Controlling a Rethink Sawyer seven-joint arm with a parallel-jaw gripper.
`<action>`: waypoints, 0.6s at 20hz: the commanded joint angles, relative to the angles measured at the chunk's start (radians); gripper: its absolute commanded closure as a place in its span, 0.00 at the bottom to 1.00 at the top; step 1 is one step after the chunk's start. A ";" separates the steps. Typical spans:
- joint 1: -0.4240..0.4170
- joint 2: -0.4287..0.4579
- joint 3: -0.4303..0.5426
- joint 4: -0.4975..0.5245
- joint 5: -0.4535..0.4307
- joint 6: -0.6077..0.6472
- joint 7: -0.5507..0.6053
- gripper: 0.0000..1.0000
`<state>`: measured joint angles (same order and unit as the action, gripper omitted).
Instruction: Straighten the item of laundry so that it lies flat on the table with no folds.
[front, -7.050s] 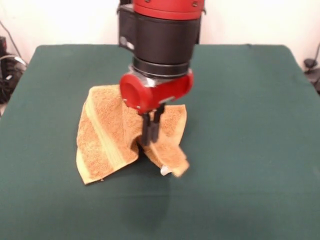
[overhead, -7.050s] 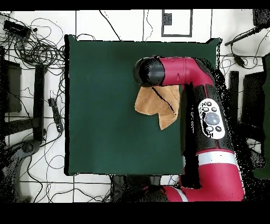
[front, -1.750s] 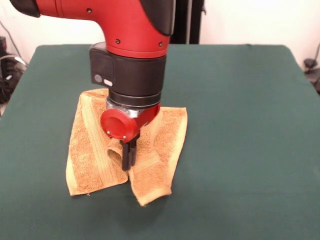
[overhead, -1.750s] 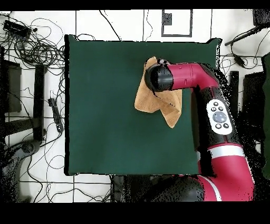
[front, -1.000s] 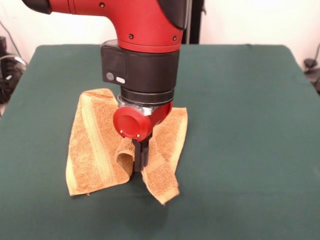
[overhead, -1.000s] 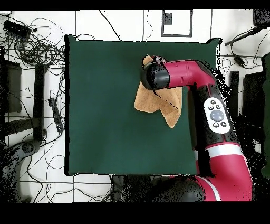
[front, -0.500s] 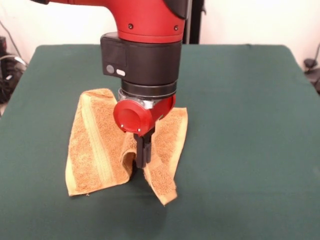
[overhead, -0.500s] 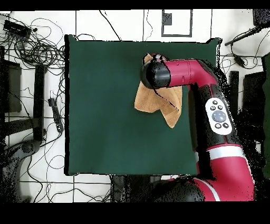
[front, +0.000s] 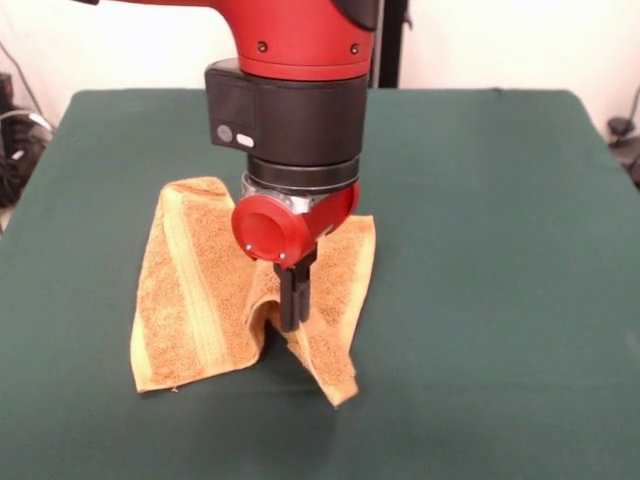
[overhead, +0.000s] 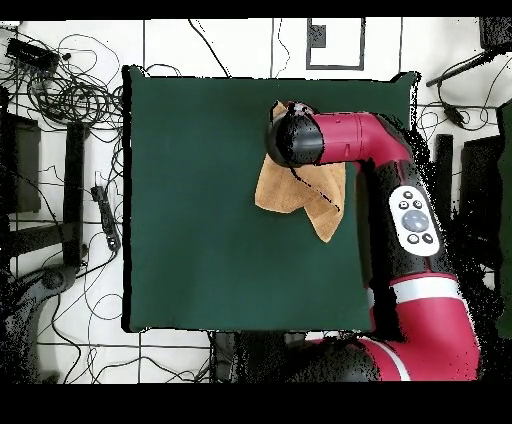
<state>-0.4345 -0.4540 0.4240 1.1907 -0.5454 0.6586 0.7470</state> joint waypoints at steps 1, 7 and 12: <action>0.065 0.012 -0.016 0.087 0.042 0.021 0.208 1.00; 0.084 0.008 -0.057 0.088 0.050 -0.012 0.263 1.00; 0.171 -0.014 -0.237 0.099 0.135 -0.076 0.662 1.00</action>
<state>-0.3691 -0.4542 0.3377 1.1907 -0.5046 0.6513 0.7760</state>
